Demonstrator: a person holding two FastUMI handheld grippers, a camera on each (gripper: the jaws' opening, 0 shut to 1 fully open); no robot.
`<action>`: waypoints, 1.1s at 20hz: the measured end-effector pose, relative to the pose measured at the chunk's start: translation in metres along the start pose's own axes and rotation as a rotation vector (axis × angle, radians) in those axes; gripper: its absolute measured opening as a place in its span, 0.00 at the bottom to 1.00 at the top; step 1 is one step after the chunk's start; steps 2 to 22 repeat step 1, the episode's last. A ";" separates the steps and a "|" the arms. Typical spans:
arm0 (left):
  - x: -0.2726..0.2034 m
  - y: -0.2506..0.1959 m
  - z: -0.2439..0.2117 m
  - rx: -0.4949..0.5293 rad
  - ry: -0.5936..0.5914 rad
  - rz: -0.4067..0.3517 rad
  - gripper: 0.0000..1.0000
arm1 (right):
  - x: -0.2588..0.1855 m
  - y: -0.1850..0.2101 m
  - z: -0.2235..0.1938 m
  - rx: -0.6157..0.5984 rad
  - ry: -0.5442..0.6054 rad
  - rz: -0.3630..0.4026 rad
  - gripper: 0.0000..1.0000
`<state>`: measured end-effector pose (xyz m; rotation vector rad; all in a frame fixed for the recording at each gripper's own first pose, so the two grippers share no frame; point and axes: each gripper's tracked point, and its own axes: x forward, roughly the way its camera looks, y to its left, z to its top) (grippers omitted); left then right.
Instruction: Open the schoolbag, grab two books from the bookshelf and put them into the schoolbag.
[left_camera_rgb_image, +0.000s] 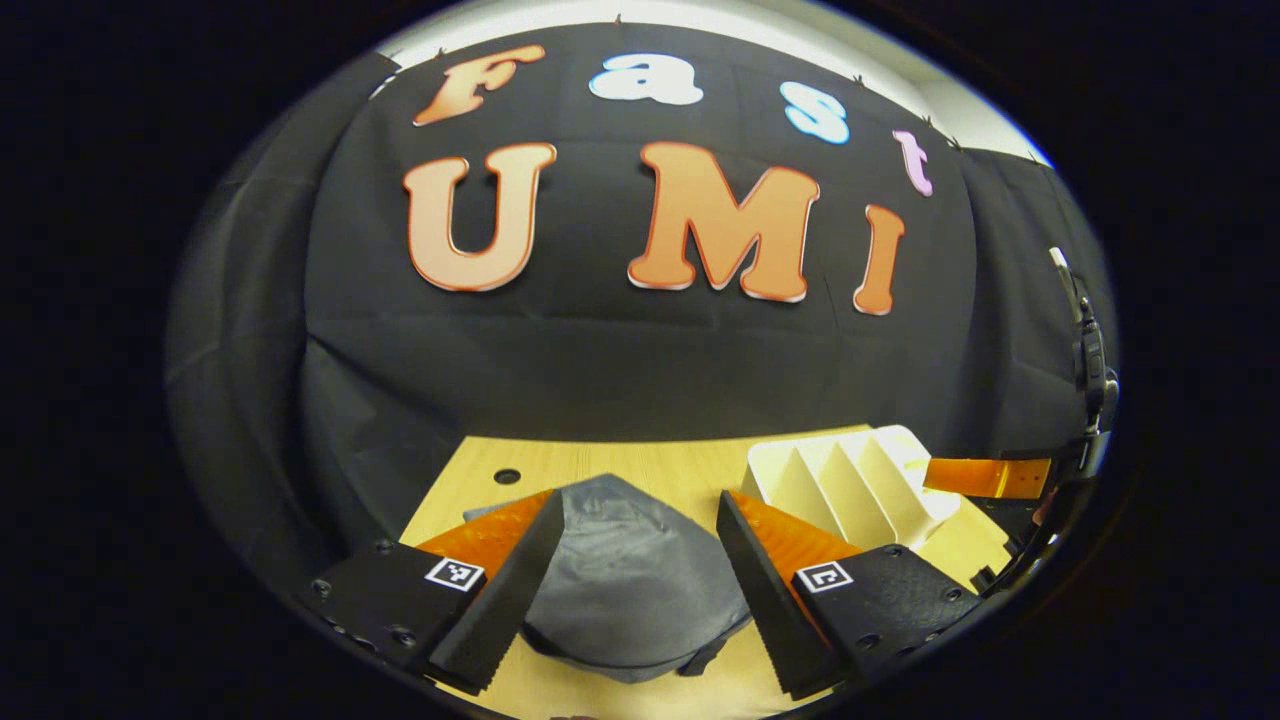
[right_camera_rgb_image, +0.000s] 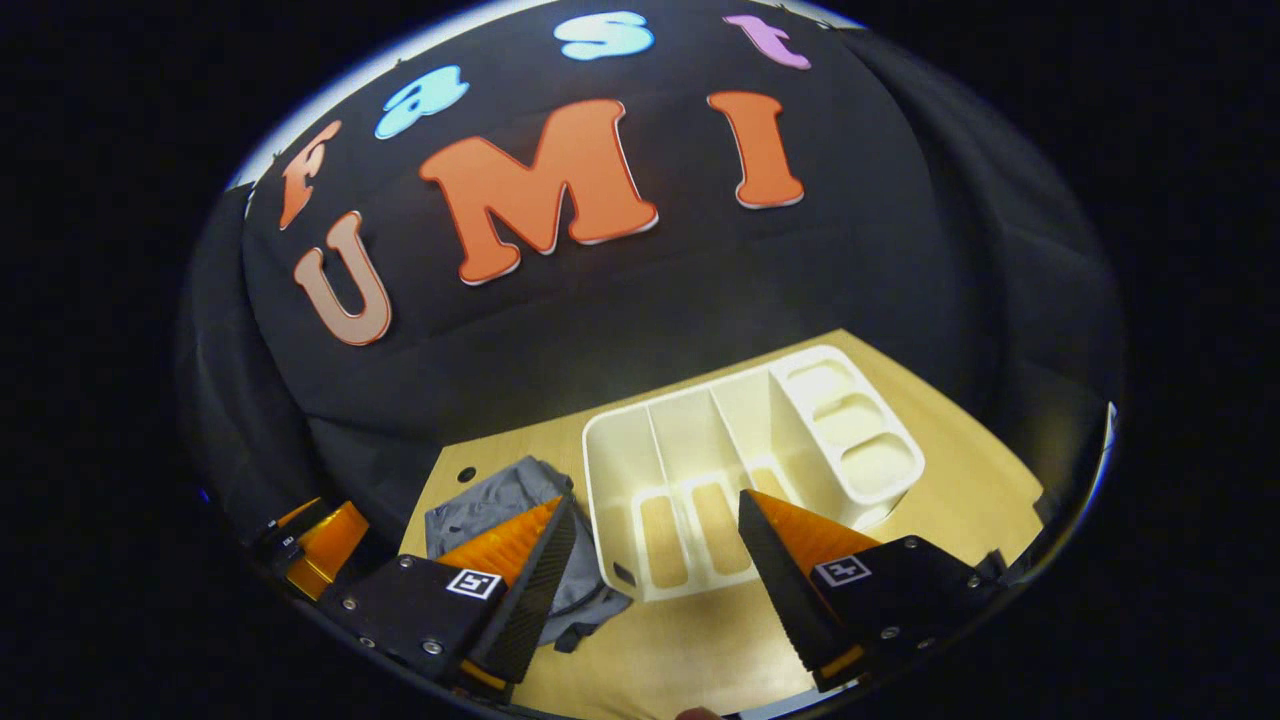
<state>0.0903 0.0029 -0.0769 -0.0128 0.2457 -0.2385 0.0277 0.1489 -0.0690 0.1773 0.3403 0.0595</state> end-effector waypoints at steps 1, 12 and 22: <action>-0.003 -0.002 0.005 0.003 -0.021 0.012 0.97 | -0.007 -0.004 0.011 -0.021 -0.036 0.004 0.97; -0.003 -0.002 0.005 0.003 -0.021 0.012 0.97 | -0.007 -0.004 0.011 -0.021 -0.036 0.004 0.97; -0.003 -0.002 0.005 0.003 -0.021 0.012 0.97 | -0.007 -0.004 0.011 -0.021 -0.036 0.004 0.97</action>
